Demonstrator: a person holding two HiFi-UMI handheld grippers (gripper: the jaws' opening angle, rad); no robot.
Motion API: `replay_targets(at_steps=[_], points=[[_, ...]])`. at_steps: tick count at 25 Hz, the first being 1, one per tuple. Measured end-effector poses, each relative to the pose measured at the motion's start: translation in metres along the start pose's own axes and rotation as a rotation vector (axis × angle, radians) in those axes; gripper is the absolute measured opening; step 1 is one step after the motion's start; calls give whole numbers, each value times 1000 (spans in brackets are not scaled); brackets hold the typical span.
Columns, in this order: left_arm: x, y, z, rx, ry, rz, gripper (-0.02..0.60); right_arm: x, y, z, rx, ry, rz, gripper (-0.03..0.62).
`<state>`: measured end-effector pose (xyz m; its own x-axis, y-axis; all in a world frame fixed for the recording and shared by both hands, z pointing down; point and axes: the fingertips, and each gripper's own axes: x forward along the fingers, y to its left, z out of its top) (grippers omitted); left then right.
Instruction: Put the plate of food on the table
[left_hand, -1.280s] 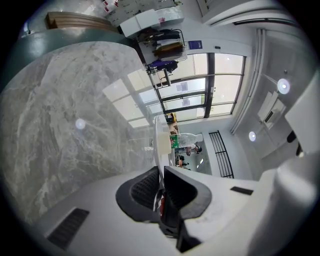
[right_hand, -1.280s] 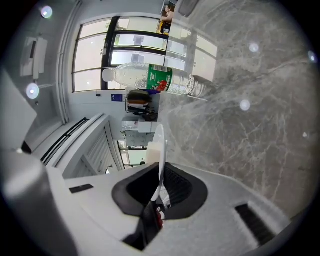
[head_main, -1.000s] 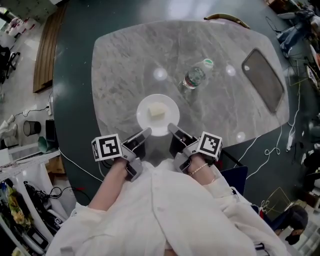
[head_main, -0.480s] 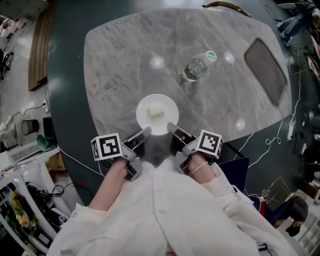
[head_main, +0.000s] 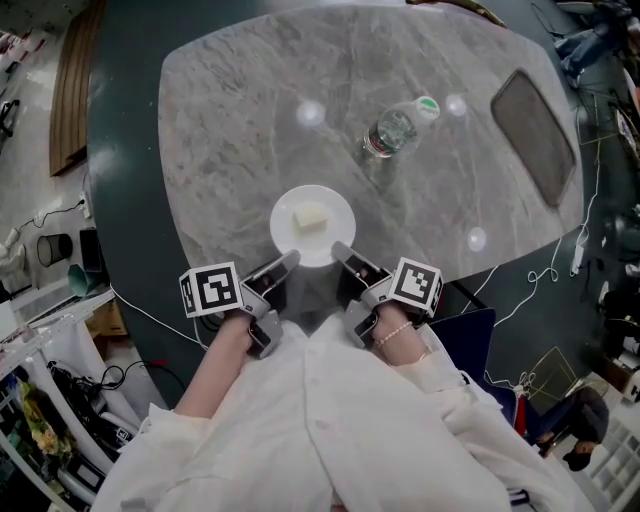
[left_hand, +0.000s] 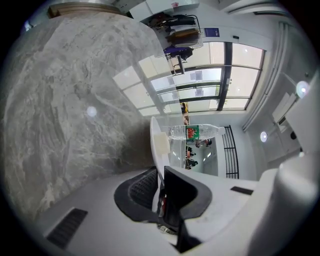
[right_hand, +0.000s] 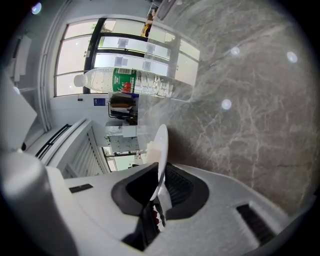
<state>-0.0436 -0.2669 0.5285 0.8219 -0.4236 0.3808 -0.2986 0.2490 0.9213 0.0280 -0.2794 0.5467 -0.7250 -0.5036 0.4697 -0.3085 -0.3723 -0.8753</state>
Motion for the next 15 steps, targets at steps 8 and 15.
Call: replay_targets(at_steps=[8, 15], points=[[2, 7, 3, -27, 1, 5, 28, 10, -3, 1, -60, 11, -5, 15], [-1, 3, 6, -117, -23, -17, 26, 14, -2, 0, -60, 24, -8, 15]])
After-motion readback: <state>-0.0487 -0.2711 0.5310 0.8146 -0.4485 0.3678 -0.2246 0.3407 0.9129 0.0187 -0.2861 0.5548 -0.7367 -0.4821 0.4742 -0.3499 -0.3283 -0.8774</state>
